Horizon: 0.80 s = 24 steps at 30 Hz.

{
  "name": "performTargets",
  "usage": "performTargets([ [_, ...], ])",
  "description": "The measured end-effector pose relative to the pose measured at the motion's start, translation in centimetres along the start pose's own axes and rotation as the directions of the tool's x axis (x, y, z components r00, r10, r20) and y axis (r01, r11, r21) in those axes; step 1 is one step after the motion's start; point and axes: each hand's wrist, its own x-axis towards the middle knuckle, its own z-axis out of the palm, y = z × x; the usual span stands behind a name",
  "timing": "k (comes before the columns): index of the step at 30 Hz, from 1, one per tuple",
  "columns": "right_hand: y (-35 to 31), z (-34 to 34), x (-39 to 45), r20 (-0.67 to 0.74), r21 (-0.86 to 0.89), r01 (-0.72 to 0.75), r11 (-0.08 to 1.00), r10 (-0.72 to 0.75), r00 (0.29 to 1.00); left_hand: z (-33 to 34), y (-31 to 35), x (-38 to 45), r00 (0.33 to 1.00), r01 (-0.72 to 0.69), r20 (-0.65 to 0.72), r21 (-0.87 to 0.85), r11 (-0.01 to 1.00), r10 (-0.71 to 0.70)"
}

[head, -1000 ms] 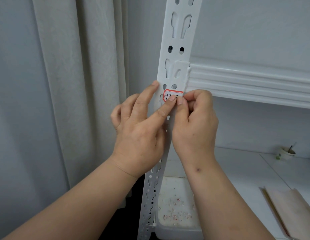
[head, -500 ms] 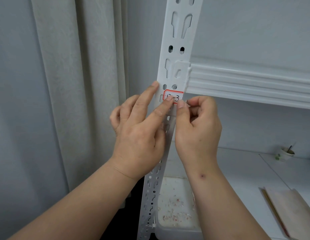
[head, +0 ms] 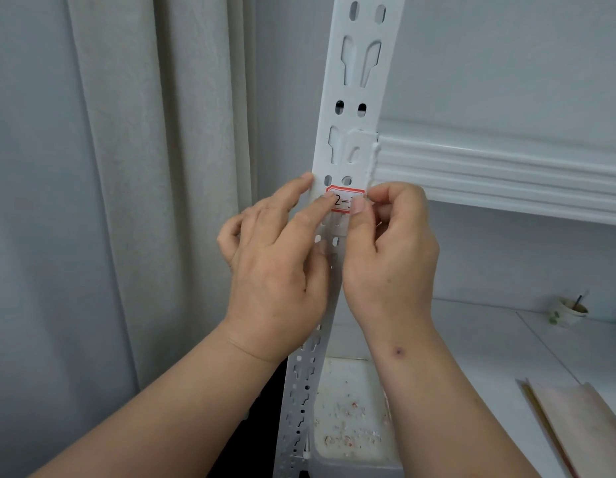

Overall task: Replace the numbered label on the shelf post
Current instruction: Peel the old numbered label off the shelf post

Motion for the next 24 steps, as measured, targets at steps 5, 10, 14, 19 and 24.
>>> performTargets([
  [5,0.44,0.27,0.01,0.000,-0.046,0.038,0.998,-0.038,0.999,-0.07,0.06,0.58,0.996,0.088,-0.010,-0.055,0.995,-0.089],
  [10,0.29,0.19,-0.10,-0.025,-0.020,0.041,0.999,-0.042,0.999,-0.03,0.18,0.67,0.996,0.089,-0.024,-0.063,0.994,-0.091],
  [14,0.22,0.40,0.12,-0.021,-0.011,0.018,1.000,-0.019,1.000,0.15,0.41,0.64,0.995,0.093,-0.030,-0.083,0.992,-0.095],
  [19,0.35,0.59,-0.05,-0.031,0.052,-0.031,0.998,0.033,0.999,0.18,0.58,0.81,0.993,0.104,-0.040,-0.102,0.989,-0.109],
  [24,0.29,0.88,-0.20,-0.037,0.049,-0.058,0.997,0.060,0.998,0.37,0.83,0.94,0.988,0.146,-0.041,-0.119,0.982,-0.152],
])
